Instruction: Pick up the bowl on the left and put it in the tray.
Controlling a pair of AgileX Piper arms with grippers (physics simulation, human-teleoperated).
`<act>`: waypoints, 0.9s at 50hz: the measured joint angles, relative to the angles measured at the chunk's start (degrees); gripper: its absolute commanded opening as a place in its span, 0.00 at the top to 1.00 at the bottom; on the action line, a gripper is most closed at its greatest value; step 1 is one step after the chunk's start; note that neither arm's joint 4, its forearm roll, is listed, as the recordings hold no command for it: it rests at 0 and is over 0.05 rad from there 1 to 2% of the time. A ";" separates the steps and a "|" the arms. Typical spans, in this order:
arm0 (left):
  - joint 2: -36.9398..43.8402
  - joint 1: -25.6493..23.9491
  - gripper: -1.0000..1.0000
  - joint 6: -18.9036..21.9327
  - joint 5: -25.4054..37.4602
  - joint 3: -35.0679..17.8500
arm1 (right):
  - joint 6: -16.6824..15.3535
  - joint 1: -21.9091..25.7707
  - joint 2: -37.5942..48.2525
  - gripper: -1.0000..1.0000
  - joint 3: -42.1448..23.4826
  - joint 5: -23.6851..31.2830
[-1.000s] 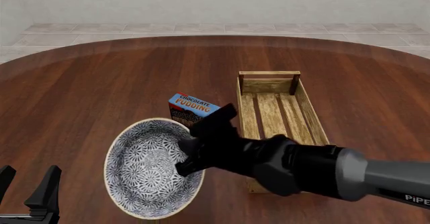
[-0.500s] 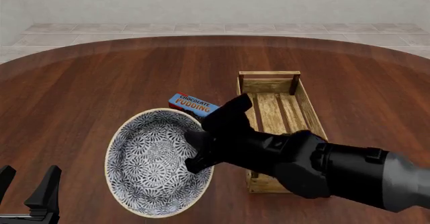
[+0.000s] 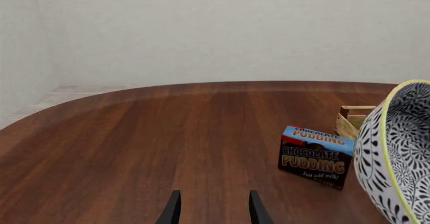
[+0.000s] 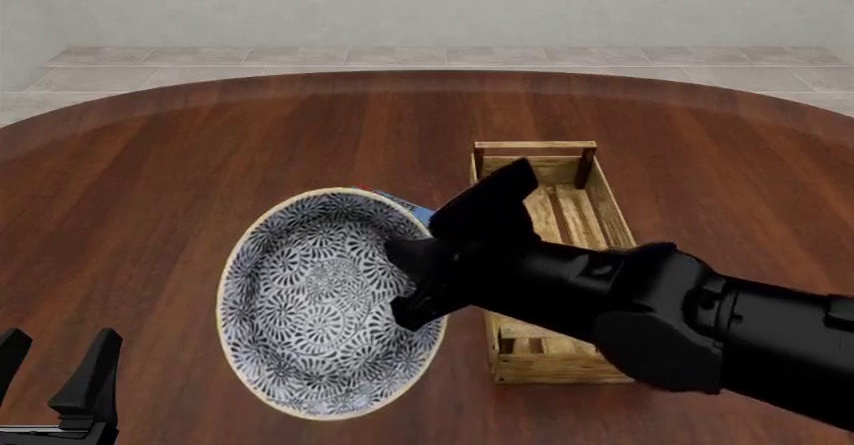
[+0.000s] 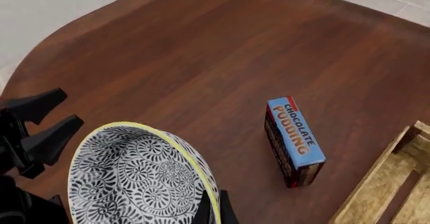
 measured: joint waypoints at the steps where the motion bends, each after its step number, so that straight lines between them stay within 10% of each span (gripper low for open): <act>1: 0.00 0.00 0.00 0.00 0.00 0.00 | -0.06 -0.11 -0.31 1.00 -0.02 0.19; 45: 0.00 0.00 0.00 0.00 0.00 0.00 | 7.25 -5.77 -9.86 1.00 2.24 0.99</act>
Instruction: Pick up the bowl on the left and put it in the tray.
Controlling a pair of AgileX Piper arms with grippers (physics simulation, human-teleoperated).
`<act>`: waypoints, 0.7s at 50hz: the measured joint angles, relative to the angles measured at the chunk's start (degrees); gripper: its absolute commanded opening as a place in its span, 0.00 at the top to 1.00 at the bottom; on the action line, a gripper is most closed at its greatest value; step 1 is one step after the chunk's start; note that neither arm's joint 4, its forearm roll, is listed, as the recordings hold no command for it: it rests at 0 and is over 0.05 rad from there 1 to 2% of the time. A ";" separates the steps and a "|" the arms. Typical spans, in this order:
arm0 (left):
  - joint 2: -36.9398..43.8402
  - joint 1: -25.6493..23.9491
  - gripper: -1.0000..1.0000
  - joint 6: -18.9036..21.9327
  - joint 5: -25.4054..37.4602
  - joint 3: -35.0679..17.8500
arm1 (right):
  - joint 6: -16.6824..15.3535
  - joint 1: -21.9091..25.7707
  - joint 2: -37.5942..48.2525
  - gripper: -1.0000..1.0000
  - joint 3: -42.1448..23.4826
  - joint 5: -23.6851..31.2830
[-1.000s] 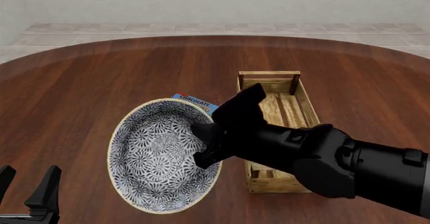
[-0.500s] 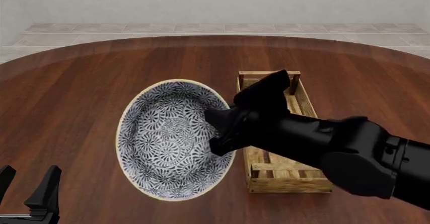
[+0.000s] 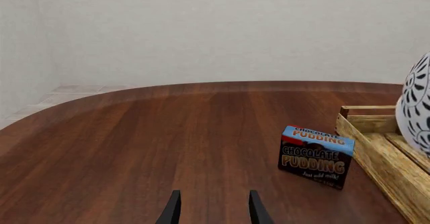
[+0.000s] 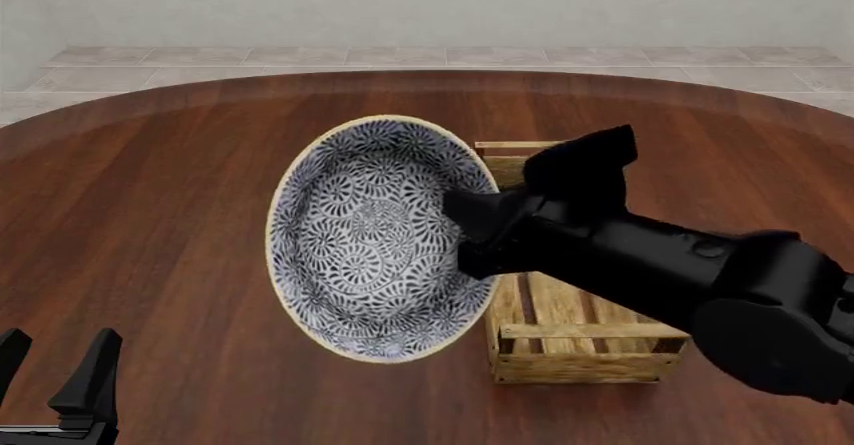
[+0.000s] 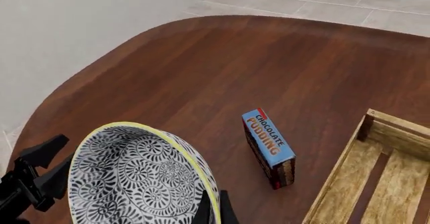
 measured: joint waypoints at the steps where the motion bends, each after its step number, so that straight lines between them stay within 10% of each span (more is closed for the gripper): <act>1: 0.00 0.00 0.00 0.00 0.00 0.00 | 0.22 -0.17 -0.10 1.00 0.06 -0.06; 35: 0.00 0.00 0.00 0.00 0.00 0.00 | 7.25 -7.33 -3.58 1.00 2.24 -2.27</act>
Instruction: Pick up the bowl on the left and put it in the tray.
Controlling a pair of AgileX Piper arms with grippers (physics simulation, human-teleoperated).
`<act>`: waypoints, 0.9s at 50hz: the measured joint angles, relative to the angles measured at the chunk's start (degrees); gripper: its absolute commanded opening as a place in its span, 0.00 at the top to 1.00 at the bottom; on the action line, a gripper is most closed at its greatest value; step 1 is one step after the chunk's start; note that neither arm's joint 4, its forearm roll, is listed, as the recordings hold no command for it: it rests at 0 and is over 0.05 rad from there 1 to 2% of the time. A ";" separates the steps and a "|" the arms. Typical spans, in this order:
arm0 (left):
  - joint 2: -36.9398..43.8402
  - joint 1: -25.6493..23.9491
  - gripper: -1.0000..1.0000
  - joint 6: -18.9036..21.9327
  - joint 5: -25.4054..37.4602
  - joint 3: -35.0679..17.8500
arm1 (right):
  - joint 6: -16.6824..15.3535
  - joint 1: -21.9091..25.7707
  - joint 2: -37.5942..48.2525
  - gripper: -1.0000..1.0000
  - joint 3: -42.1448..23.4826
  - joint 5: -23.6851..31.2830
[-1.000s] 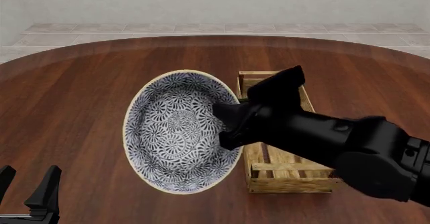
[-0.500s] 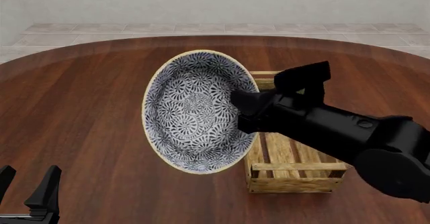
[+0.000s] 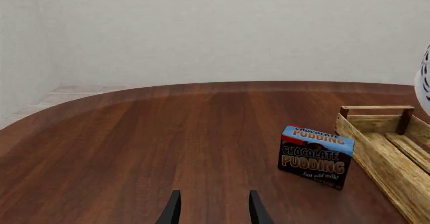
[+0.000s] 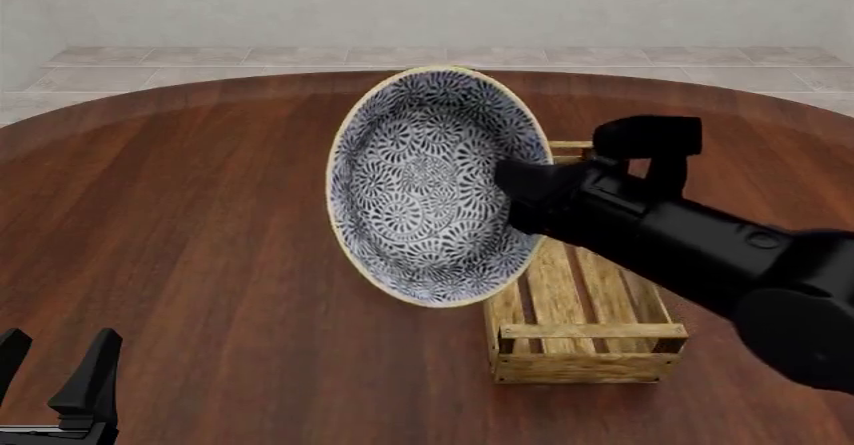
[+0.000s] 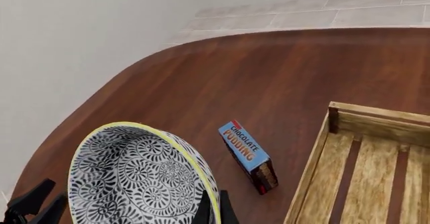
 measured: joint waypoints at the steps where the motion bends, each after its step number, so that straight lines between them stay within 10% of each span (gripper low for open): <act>1: 0.00 0.00 0.00 0.00 0.00 0.00 | 0.24 -0.27 -0.11 1.00 0.08 -0.08; 45: 0.00 0.00 0.00 0.00 0.00 0.00 | 6.98 -10.66 -0.33 1.00 2.92 -2.05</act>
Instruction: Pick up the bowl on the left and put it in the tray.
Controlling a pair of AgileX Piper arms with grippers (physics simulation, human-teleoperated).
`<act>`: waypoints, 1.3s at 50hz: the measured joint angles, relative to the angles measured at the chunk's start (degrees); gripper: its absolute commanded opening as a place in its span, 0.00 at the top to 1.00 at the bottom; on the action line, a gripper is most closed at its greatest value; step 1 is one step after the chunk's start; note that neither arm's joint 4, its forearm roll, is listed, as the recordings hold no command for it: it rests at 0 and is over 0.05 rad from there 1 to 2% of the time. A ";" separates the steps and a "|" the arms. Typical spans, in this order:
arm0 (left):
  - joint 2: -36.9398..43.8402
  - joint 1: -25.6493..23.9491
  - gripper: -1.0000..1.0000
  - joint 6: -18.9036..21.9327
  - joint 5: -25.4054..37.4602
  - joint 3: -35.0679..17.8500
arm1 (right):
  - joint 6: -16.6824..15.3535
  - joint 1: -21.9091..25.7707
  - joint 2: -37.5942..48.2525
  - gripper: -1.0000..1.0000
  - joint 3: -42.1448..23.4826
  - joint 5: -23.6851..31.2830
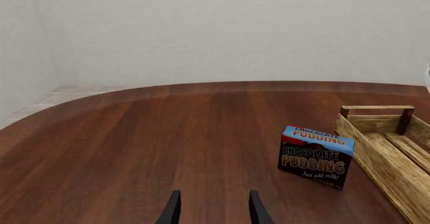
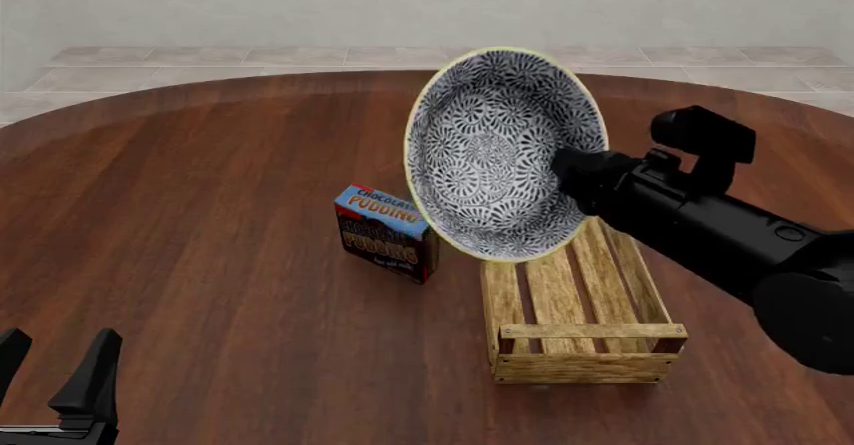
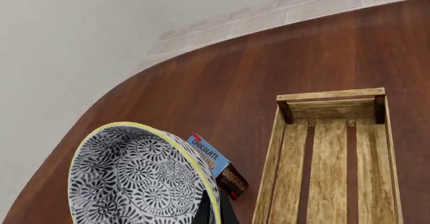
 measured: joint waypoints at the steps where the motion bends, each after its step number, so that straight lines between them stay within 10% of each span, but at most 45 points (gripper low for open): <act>1: 0.00 0.00 0.00 0.00 0.00 0.00 | 0.12 -0.24 0.07 1.00 0.04 0.00; 65: 0.00 0.00 0.00 0.00 0.00 0.00 | 10.06 -13.94 11.55 1.00 0.04 3.61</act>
